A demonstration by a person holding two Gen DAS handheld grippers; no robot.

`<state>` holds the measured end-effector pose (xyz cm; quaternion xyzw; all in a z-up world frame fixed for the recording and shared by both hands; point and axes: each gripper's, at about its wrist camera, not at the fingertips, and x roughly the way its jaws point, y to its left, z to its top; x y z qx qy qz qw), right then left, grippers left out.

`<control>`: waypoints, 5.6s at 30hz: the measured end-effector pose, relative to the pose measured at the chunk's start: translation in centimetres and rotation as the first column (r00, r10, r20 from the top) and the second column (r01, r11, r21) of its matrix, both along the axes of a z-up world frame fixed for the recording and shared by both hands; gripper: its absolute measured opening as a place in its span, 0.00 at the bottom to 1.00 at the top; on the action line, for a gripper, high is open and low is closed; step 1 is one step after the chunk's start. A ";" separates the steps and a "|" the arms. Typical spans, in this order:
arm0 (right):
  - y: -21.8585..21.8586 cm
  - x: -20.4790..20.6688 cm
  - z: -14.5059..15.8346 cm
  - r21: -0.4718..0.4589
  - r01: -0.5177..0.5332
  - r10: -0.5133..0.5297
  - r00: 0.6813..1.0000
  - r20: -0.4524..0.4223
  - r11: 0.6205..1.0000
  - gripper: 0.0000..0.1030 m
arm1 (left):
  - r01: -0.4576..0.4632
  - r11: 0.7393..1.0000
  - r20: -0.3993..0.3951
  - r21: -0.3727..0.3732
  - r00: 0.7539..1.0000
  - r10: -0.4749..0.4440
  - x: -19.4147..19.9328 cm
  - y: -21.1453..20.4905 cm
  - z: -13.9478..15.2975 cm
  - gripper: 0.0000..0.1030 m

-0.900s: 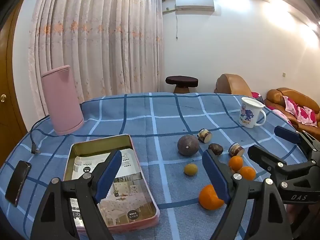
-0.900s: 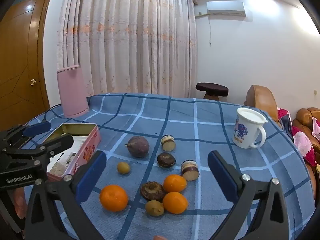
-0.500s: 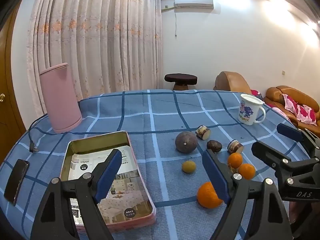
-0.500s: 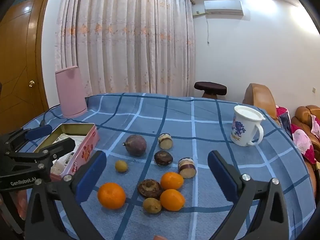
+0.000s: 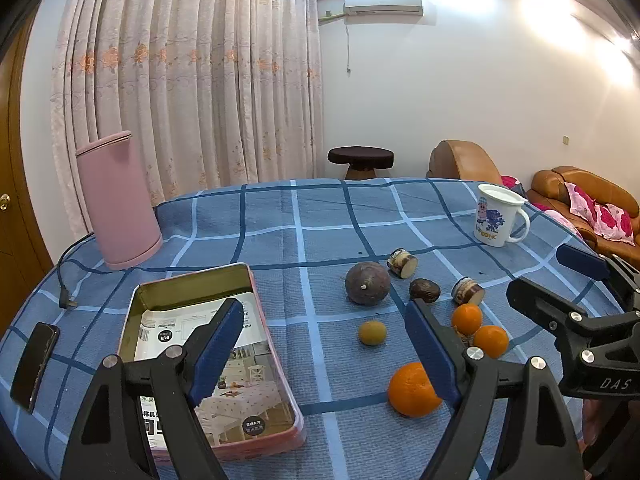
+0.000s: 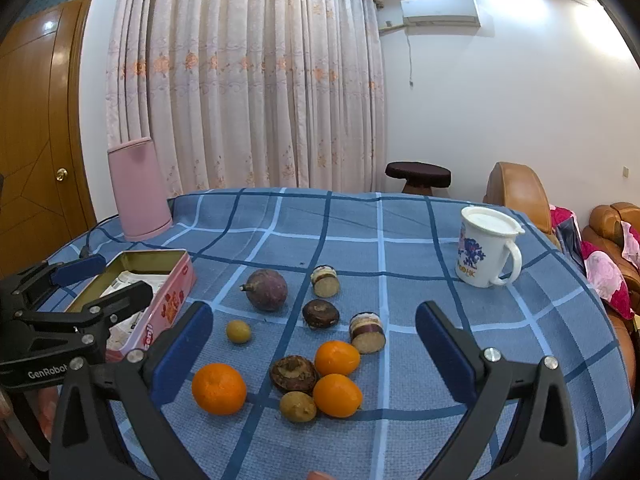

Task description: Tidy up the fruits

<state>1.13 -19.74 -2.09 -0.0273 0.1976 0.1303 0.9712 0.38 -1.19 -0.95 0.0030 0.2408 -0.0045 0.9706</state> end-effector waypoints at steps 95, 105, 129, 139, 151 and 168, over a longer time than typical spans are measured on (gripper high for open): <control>-3.7 4.5 -7.9 0.178 -0.046 0.105 0.934 -0.341 0.983 0.41 | 0.258 0.961 -0.238 -0.097 0.932 -0.274 3.0 -5.3 -7.1 0.48; -2.9 3.0 -5.9 0.154 -0.064 0.098 0.968 -0.230 0.986 0.40 | 0.221 0.973 -0.147 -0.070 0.962 -0.229 1.7 -4.2 -5.3 0.48; 8.6 2.5 0.3 0.070 -0.289 0.290 0.957 -0.003 0.955 0.40 | -0.067 0.996 0.012 -0.052 0.998 0.068 0.0 5.4 -1.2 0.48; 12.2 2.4 1.0 0.043 -0.346 0.345 0.938 0.015 0.937 0.40 | -0.123 0.989 0.009 -0.077 0.992 0.124 -0.2 8.2 -1.1 0.48; 15.7 3.0 0.1 0.003 -0.388 0.388 0.921 -0.014 0.922 0.40 | -0.168 0.980 -0.011 -0.102 0.986 0.168 0.1 11.1 -1.5 0.48; 18.0 4.2 -1.6 -0.020 -0.400 0.398 0.915 -0.071 0.916 0.40 | -0.187 0.974 -0.074 -0.129 0.981 0.179 1.1 13.5 -3.2 0.48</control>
